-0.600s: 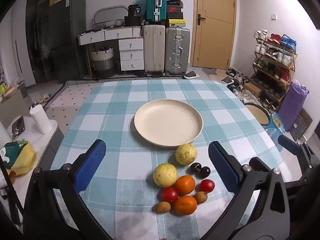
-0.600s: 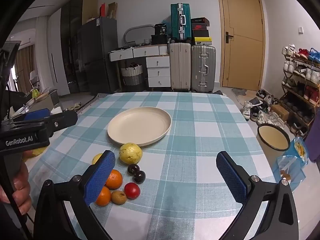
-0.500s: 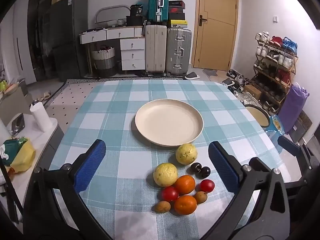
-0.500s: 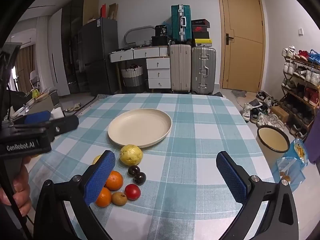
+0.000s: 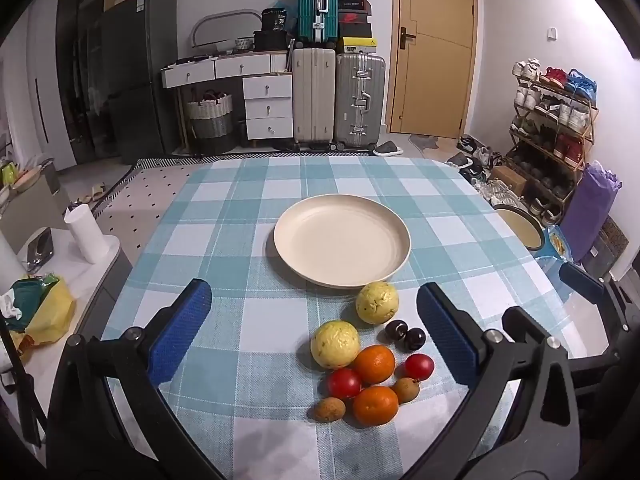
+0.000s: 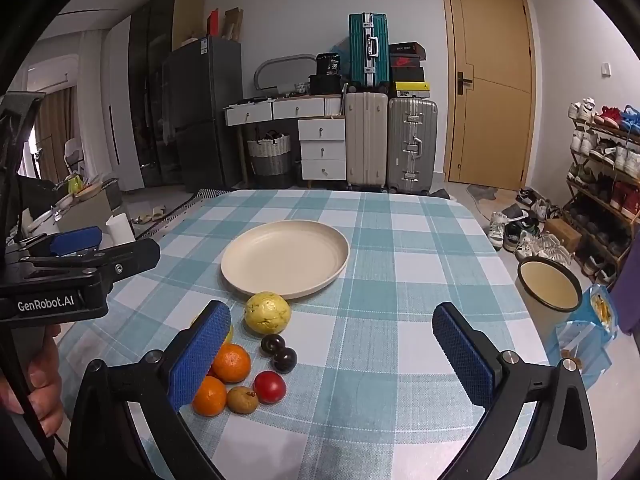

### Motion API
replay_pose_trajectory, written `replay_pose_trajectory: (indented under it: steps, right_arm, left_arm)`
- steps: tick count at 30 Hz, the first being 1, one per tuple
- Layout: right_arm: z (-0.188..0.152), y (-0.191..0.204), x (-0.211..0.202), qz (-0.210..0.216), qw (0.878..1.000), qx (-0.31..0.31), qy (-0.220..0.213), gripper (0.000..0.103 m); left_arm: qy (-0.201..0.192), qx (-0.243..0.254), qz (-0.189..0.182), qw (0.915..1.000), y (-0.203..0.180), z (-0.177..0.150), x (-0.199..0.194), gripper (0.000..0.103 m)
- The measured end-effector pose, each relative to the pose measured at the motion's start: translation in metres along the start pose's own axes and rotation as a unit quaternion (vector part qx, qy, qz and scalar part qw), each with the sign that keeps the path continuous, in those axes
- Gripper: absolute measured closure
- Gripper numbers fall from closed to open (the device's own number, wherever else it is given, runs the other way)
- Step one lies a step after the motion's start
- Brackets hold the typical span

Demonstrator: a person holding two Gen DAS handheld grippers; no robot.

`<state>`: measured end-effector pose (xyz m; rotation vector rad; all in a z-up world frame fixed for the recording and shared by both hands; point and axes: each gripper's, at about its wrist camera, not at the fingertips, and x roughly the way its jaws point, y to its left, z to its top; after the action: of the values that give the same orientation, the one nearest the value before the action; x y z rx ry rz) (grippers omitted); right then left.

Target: Organize fruits

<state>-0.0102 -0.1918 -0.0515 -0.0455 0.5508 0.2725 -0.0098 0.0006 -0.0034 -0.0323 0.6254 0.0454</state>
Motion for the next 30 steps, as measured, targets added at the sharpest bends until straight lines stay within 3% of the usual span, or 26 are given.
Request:
replay_pose_trajectory:
  steps: [30]
  right_arm:
    - [-0.002, 0.002, 0.001, 0.006, 1.000, 0.003, -0.011, 0.000]
  left_arm:
    - [0.010, -0.007, 0.012, 0.9999, 0.003, -0.009, 0.009, 0.000]
